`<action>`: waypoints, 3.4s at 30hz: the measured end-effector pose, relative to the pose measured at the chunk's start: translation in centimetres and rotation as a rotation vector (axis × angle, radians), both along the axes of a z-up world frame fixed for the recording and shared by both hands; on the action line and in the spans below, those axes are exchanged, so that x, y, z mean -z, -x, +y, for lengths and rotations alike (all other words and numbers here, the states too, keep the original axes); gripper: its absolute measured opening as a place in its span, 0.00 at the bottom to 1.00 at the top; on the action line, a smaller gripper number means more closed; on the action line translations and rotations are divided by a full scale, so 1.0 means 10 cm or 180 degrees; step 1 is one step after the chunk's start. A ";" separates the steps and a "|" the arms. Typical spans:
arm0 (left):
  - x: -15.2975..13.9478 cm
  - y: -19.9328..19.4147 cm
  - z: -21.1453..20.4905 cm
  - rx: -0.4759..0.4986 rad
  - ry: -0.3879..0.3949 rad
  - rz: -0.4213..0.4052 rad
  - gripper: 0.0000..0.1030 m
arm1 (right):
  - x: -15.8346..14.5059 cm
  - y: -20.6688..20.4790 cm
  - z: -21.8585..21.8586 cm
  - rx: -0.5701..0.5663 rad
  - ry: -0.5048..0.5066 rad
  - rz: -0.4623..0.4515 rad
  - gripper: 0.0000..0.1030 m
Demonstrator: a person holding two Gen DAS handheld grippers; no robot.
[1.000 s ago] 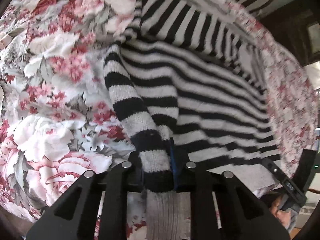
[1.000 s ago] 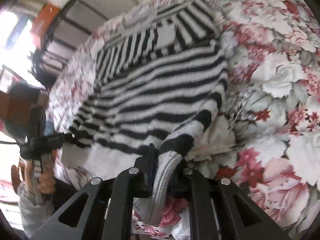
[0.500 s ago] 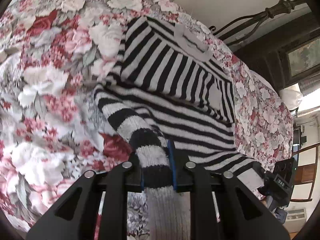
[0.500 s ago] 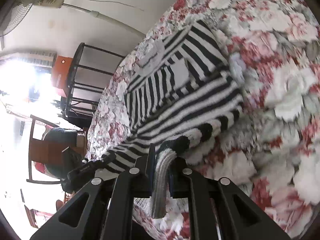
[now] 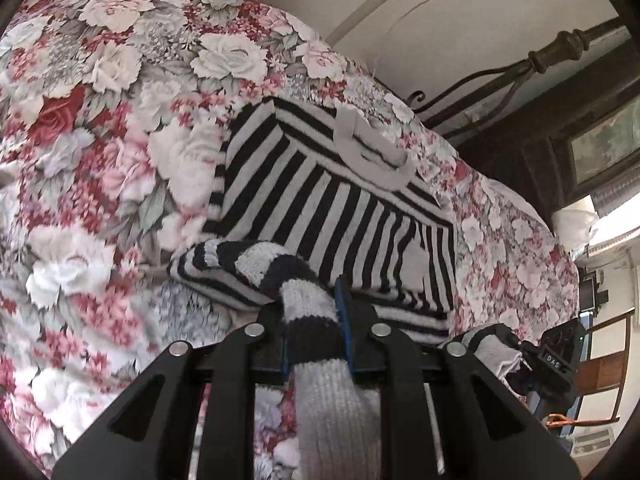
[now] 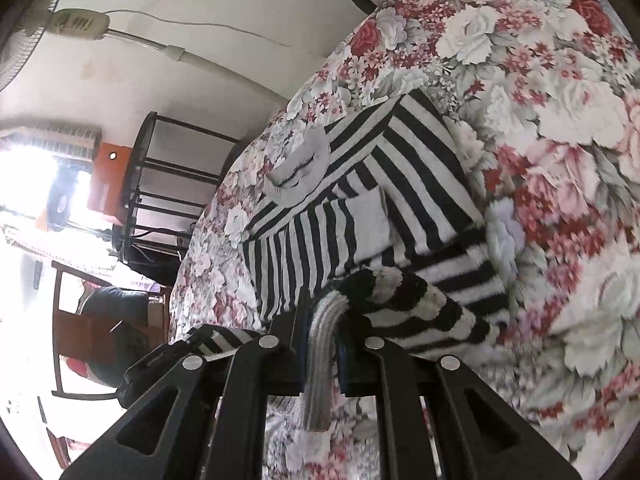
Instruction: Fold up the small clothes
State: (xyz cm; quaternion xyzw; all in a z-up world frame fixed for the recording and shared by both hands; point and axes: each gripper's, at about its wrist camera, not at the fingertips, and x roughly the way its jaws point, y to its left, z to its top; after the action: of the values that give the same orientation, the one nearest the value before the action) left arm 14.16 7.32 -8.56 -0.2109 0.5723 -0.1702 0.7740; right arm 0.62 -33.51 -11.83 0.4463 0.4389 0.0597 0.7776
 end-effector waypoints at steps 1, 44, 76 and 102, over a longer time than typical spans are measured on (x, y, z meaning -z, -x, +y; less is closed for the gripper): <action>0.01 -0.04 -0.01 -0.0012 0.0011 0.0000 0.16 | 0.00 -0.07 -0.01 0.0006 0.0007 -0.0005 0.11; 0.72 -1.54 -0.49 -0.0238 -0.0024 -0.0067 0.18 | 0.89 -1.61 -0.59 0.0456 -0.0288 0.0020 0.11; 0.70 -1.51 -0.53 -0.0266 -0.1813 -0.0193 0.88 | 0.71 -1.99 -0.30 0.0109 0.1392 0.0064 0.14; 0.47 -1.38 -0.55 -0.0150 -0.1688 -0.0442 0.95 | 0.44 -1.92 0.99 -0.0764 0.1701 -0.0178 0.64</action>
State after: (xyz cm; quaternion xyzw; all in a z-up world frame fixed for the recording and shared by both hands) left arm 27.92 1.86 -13.29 -0.0019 0.5374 -0.0104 0.8432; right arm 19.87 -23.58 -16.26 0.1687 0.4672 0.0458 0.8667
